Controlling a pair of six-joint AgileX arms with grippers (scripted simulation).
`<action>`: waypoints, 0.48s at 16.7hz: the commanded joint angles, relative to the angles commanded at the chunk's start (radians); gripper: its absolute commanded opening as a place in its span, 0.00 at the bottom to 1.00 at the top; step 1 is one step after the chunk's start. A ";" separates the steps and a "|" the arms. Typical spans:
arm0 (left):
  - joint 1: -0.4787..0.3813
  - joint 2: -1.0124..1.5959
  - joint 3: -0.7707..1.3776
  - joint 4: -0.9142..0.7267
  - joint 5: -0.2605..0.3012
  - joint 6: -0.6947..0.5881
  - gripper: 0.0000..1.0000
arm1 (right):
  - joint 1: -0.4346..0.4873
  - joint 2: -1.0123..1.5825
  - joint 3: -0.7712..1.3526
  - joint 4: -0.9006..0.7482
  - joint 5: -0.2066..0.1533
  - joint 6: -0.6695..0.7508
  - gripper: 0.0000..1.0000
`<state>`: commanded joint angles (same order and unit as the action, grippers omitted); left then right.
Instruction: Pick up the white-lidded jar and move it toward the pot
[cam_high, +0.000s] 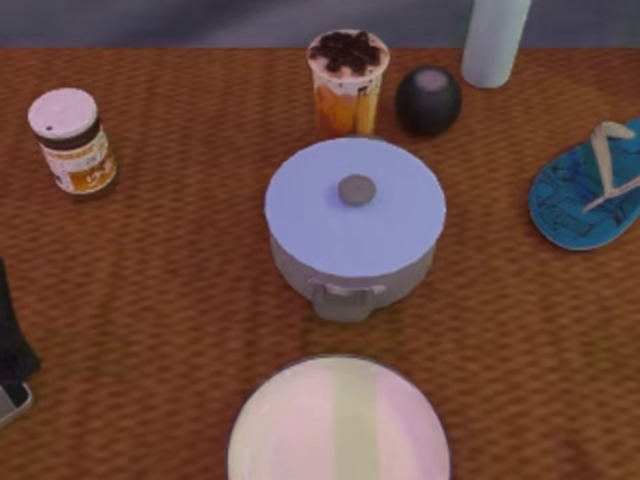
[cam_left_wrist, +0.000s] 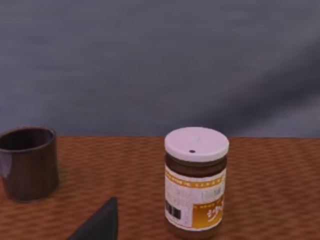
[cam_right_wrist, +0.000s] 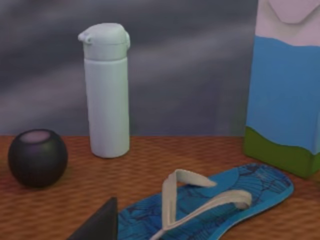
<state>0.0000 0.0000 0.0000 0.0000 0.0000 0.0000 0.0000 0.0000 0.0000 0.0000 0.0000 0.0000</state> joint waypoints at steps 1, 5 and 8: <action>0.000 0.000 0.000 0.000 0.000 0.000 1.00 | 0.000 0.000 0.000 0.000 0.000 0.000 1.00; 0.003 0.037 0.052 -0.018 -0.003 0.005 1.00 | 0.000 0.000 0.000 0.000 0.000 0.000 1.00; 0.007 0.145 0.185 -0.073 -0.006 0.019 1.00 | 0.000 0.000 0.000 0.000 0.000 0.000 1.00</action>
<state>0.0074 0.1450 0.1852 -0.0735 -0.0063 0.0188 0.0000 0.0000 0.0000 0.0000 0.0000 0.0000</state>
